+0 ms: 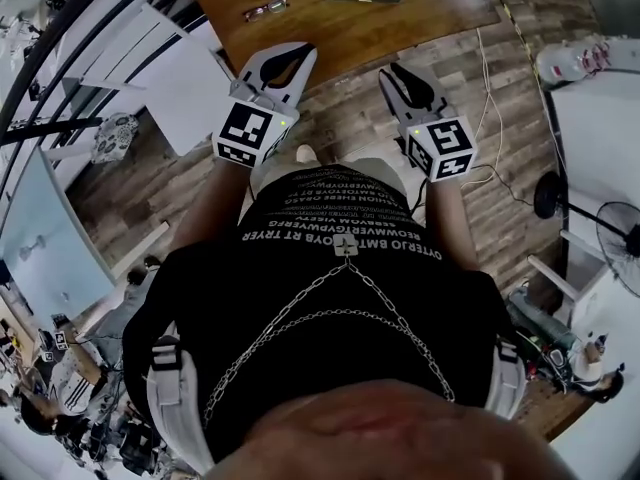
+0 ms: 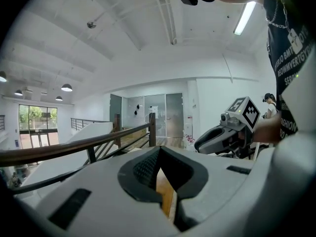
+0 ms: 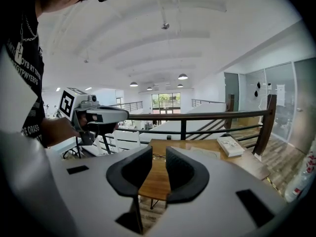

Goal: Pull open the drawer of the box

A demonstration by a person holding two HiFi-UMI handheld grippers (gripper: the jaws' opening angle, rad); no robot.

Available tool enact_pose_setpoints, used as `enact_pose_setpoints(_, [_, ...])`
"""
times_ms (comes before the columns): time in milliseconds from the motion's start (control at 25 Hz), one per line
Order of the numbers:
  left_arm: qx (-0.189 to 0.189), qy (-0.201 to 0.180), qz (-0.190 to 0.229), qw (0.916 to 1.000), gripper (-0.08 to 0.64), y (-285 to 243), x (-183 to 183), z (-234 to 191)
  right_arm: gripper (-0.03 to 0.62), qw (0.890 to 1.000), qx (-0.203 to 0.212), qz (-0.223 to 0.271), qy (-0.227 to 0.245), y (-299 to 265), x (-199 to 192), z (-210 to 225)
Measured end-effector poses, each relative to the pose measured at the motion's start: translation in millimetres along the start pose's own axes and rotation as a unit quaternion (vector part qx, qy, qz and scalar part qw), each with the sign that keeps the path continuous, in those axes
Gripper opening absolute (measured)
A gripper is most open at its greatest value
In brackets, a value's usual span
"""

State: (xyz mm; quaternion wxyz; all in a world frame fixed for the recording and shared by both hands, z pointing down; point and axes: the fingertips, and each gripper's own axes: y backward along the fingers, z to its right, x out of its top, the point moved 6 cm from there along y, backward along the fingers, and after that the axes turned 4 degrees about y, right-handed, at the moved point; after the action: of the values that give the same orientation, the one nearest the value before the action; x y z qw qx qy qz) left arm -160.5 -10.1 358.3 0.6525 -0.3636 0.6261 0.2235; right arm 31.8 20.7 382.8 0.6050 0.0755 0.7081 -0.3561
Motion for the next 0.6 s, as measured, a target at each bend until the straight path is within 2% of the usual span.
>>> enact_pose_setpoints(360, [-0.009,0.03,-0.011,0.9994,0.005,-14,-8,-12,0.081,1.0,-0.003,-0.012,-0.003,-11,1,12])
enact_pose_setpoints(600, [-0.018,0.019,-0.035,0.9991,0.005,-44,-12,-4,0.078,1.0,-0.009,-0.007,-0.011,-16,-12,42])
